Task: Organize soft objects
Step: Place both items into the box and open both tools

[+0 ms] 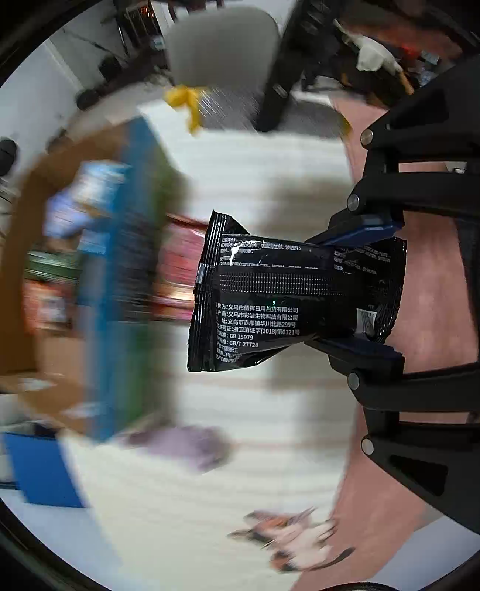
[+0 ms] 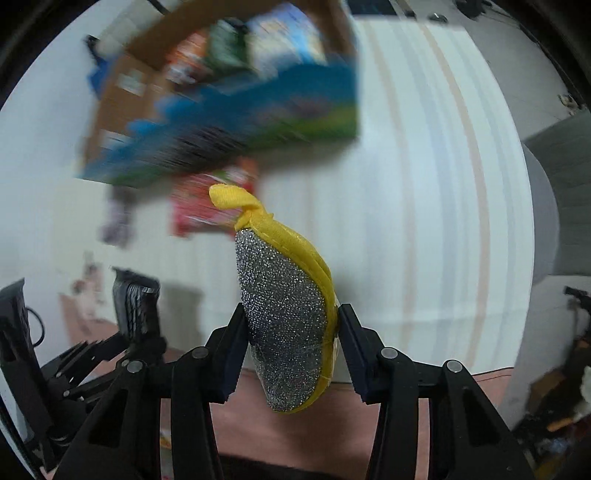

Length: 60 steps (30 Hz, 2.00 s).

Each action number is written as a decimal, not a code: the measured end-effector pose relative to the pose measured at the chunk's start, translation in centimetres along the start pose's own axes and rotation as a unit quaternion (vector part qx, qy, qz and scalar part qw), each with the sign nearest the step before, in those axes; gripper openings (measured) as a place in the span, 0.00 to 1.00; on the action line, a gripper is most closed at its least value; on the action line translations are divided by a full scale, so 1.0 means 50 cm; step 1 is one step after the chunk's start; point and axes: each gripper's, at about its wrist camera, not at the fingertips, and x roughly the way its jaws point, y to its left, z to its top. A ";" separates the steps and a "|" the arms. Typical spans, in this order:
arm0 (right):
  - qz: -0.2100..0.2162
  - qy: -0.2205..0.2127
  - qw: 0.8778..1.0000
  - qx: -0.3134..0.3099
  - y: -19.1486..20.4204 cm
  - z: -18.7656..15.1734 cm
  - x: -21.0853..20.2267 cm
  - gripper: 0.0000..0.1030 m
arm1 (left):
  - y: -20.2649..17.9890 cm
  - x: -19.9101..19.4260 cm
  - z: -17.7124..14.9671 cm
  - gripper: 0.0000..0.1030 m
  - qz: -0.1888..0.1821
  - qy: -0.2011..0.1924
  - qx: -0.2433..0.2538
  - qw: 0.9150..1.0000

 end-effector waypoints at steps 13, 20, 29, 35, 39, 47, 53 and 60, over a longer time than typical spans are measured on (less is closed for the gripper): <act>-0.004 -0.065 0.998 -0.006 0.175 0.265 -0.075 0.49 | 0.116 -0.078 0.439 0.39 0.062 -0.041 0.022 0.997; -0.039 -0.029 0.998 0.029 0.168 0.376 0.029 0.49 | 0.137 0.034 0.579 0.39 0.099 0.011 0.042 0.994; -0.080 0.012 0.995 0.051 0.139 0.417 0.141 0.49 | 0.153 0.158 0.671 0.44 0.112 0.078 0.046 0.990; -0.096 0.044 0.993 0.058 0.131 0.428 0.184 0.64 | 0.167 0.183 0.685 0.47 0.114 0.098 0.024 0.988; -0.105 0.036 0.993 0.051 0.140 0.427 0.168 0.73 | 0.165 0.159 0.675 0.53 0.111 0.087 0.033 0.989; -0.107 0.023 0.993 0.041 0.166 0.405 0.116 0.92 | 0.177 0.095 0.616 0.78 0.076 0.046 0.034 0.995; -0.127 0.004 0.992 0.009 0.193 0.352 0.076 1.00 | 0.193 0.072 0.519 0.94 0.042 0.039 0.028 0.998; -0.136 -0.037 0.990 0.001 0.196 0.287 0.010 1.00 | 0.179 -0.012 0.413 0.94 0.023 -0.018 0.026 0.999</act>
